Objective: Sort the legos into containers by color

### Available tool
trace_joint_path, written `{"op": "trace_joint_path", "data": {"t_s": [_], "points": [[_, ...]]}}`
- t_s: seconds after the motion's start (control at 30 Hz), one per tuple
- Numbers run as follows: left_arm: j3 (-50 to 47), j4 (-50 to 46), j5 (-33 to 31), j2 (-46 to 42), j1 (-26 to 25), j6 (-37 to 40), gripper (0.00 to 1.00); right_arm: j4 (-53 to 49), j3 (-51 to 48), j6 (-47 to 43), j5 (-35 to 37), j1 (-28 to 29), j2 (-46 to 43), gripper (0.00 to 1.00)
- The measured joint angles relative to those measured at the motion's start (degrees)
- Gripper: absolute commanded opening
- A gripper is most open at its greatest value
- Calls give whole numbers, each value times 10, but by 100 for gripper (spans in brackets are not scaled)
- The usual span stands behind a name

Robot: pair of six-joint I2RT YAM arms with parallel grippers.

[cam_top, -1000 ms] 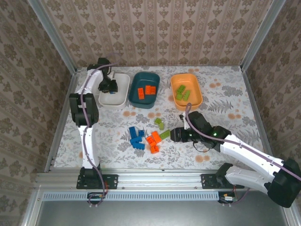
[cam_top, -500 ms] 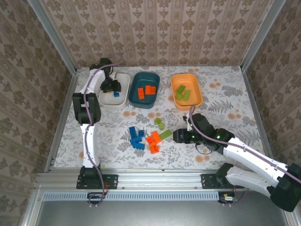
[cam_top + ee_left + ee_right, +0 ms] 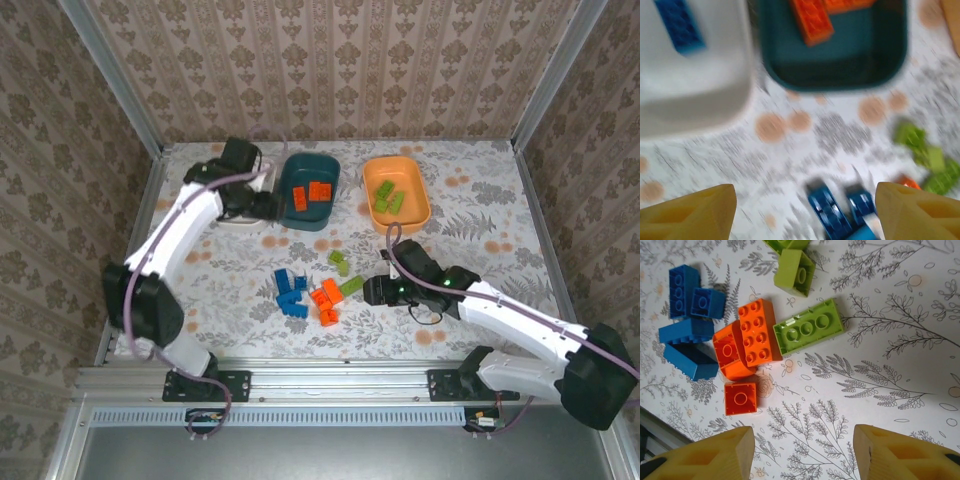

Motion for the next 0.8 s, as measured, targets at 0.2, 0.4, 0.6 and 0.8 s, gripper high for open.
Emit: {"op": "trace_joint_path", "data": {"t_s": [0.2,0.4,0.6,0.8], "points": [[-190,28,1,-125,-94,-115,81,16,4,-5,-10,2,19,56],[-306,83,1,-162,-122,-248,81,33,4,-6,-13,7,23,57],[-302,112,-19,-121,-136,-287,80,46,-6,-2,-13,11,21,56],[-301,138,-23,-64,-127,-300,75,45,-14,0,-13,11,0,56]]}}
